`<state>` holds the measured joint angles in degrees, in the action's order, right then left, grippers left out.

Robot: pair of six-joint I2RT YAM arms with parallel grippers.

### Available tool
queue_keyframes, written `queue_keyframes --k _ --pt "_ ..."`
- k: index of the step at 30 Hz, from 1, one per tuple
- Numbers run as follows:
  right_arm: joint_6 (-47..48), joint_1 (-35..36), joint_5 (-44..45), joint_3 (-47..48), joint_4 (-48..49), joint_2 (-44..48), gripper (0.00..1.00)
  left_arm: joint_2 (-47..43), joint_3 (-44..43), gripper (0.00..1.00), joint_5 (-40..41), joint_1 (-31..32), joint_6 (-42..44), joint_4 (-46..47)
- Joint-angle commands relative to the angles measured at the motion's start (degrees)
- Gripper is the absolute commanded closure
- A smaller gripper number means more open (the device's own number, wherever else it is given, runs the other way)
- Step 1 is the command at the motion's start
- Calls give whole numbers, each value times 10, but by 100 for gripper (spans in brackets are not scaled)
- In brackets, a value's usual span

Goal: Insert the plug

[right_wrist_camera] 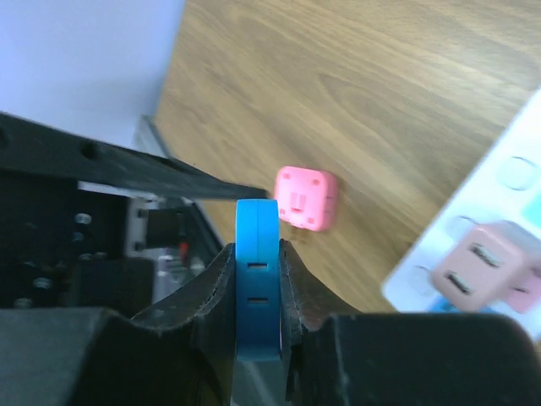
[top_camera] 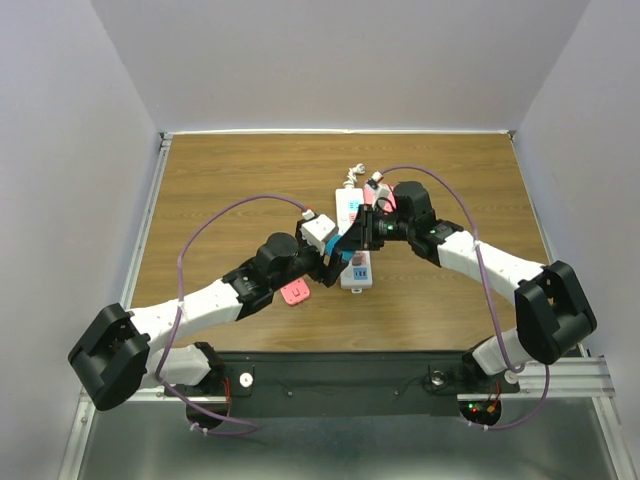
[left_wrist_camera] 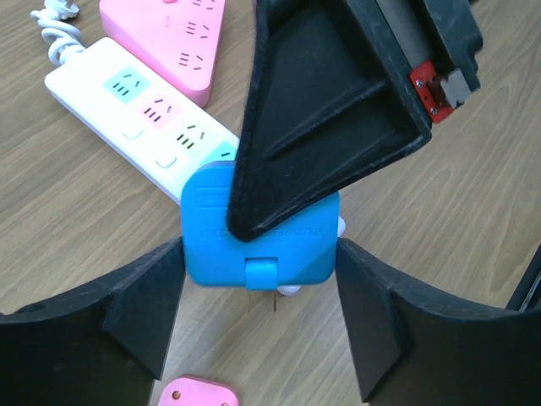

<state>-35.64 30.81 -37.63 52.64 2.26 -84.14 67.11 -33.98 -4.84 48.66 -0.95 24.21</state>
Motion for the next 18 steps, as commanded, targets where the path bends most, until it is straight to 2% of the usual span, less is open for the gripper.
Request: queue_keyframes --k 1,2,3,8,12,15,18 --pt "26 -14 38 -6 20 19 99 -13 4 15 29 0 -14 52" --pt "25 -22 38 -4 20 20 100 -16 6 11 33 -1 -14 47" --pt "26 -47 43 -1 20 26 100 -29 13 1 43 -1 -17 41" --pt "59 -80 87 32 -3 29 100 -67 29 1 43 -9 -36 26" --pt "72 -79 135 57 -20 20 100 -70 26 1 58 -35 -59 7" --pt "72 -78 163 67 -27 13 100 -52 19 1 34 -81 -98 -6" --pt "77 -70 237 76 -37 13 100 -23 12 1 1 -131 -141 -6"
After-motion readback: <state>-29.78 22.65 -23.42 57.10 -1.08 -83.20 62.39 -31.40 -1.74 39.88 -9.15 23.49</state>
